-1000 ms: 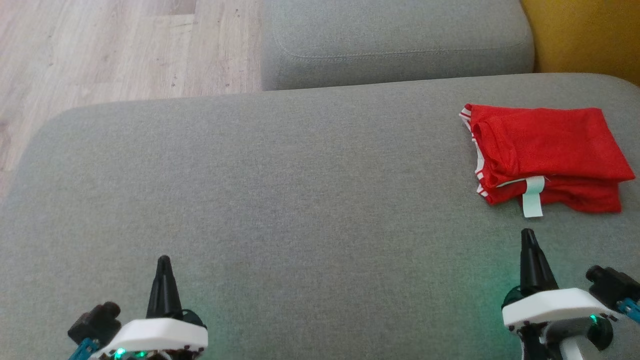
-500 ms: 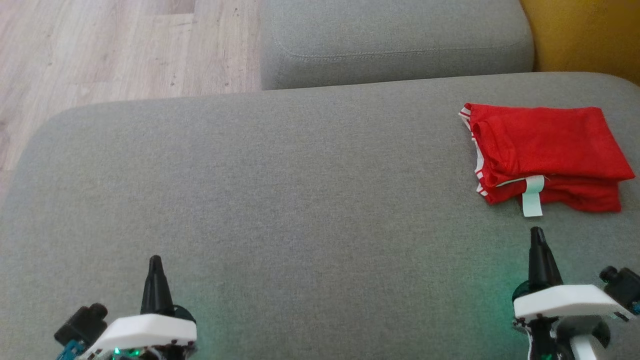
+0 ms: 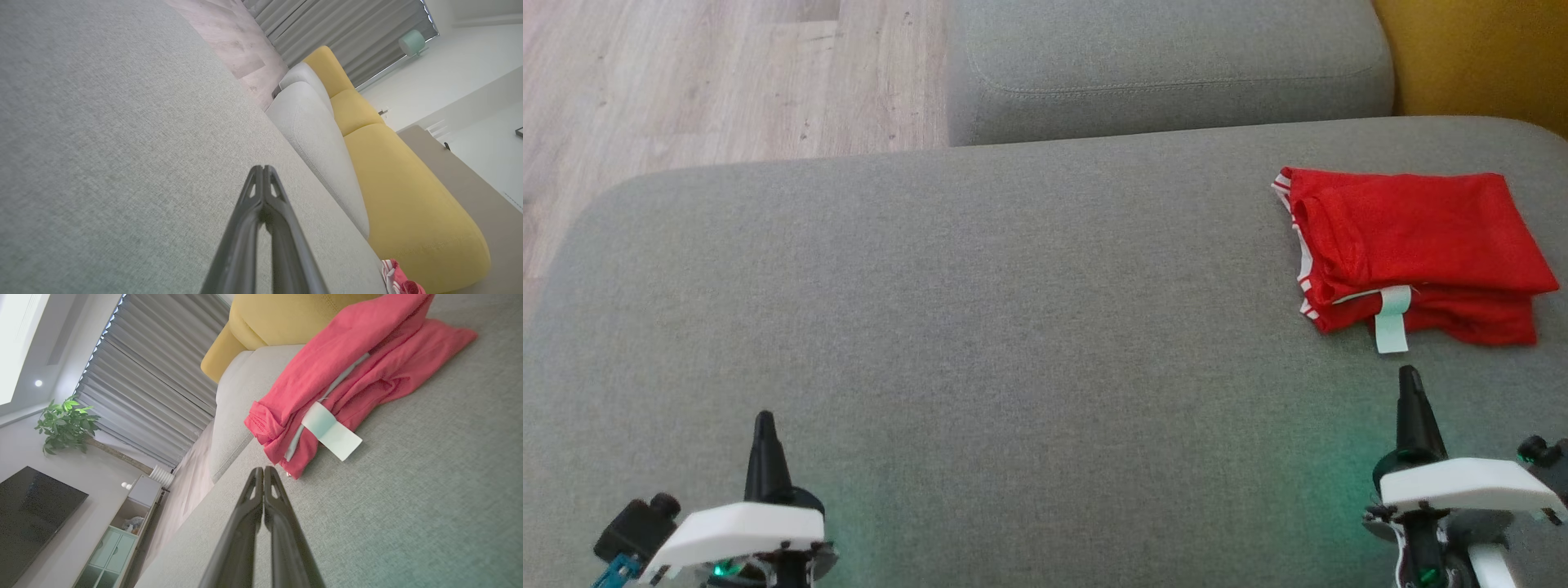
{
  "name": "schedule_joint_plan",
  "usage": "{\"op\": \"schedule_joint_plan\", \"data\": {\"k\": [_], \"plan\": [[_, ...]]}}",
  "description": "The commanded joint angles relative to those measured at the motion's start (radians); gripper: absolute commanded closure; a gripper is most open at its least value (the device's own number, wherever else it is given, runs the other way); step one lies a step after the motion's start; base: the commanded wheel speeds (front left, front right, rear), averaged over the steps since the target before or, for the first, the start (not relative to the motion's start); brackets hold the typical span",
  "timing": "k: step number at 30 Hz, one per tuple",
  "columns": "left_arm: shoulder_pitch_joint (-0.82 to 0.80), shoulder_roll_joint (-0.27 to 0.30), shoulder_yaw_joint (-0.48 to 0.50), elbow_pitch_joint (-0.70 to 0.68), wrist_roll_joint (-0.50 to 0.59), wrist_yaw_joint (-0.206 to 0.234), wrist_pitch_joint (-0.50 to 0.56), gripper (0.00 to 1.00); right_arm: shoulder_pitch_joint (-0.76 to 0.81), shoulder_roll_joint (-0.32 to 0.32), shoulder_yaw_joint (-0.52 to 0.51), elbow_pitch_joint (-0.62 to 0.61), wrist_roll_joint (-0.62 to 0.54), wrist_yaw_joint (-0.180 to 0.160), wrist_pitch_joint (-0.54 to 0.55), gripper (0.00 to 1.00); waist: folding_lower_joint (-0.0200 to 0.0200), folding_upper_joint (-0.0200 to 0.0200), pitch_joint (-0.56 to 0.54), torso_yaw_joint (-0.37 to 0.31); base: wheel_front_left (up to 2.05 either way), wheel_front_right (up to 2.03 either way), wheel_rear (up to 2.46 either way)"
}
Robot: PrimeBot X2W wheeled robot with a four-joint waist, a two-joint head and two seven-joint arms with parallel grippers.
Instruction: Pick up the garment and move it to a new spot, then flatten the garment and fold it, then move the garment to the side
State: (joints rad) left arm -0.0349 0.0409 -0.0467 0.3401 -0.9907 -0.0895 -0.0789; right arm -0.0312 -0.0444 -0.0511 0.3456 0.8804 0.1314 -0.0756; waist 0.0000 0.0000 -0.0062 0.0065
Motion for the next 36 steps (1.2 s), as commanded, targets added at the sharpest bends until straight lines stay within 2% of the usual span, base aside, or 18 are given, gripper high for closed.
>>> {"op": "schedule_joint_plan", "data": {"k": [1, 36], "plan": [[-0.049, 0.005, 0.028, -0.037, -0.026, -0.009, 0.006, 1.0, -0.052, -0.004, 0.003, -0.042, 0.032, 0.0, 0.008, 1.0, 0.0, 0.0, 0.0, 0.0, 0.0, 0.0, 0.0], [-0.062, 0.007, 0.1, -0.068, -0.346, -0.026, 0.107, 1.0, -0.065, -0.005, -0.033, -0.074, 0.409, -0.001, 0.106, 1.0, 0.0, 0.0, 0.005, -0.004, 0.0, 0.0, 0.0]]}}
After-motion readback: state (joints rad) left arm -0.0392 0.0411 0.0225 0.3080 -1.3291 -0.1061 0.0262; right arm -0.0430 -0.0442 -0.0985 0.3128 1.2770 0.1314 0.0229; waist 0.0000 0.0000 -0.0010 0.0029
